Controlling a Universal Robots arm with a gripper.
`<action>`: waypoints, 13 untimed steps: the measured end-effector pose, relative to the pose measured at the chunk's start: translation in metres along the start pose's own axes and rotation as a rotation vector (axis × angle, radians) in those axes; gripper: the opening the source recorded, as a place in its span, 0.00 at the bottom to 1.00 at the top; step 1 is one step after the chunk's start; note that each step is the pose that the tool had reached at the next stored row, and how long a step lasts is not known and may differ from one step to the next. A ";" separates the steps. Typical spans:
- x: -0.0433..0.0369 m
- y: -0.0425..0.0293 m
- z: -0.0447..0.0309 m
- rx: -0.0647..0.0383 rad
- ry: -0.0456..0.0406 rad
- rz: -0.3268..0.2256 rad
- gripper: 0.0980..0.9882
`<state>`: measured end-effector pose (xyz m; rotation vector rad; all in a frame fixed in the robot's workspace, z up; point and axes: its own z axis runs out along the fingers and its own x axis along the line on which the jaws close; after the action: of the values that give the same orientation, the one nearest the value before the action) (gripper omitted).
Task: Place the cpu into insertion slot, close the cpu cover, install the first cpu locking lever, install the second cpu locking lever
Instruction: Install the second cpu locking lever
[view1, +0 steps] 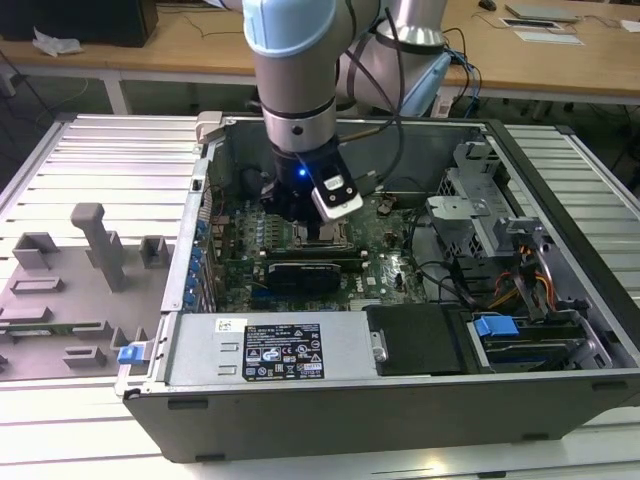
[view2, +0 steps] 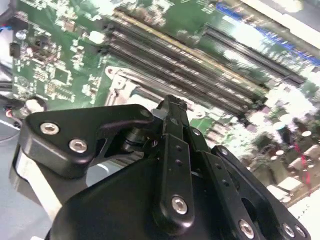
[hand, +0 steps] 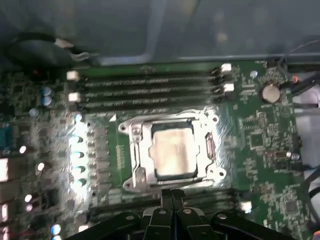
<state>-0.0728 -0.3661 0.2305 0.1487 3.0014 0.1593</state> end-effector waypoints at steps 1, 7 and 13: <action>-0.0004 0.0041 0.0006 0.000 0.0000 0.000 0.01; -0.0068 0.0211 0.0033 0.000 0.0004 0.000 0.01; -0.0124 0.0216 0.0040 0.000 0.0011 0.000 0.01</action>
<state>-0.0580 -0.3456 0.2306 0.1485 3.0026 0.1587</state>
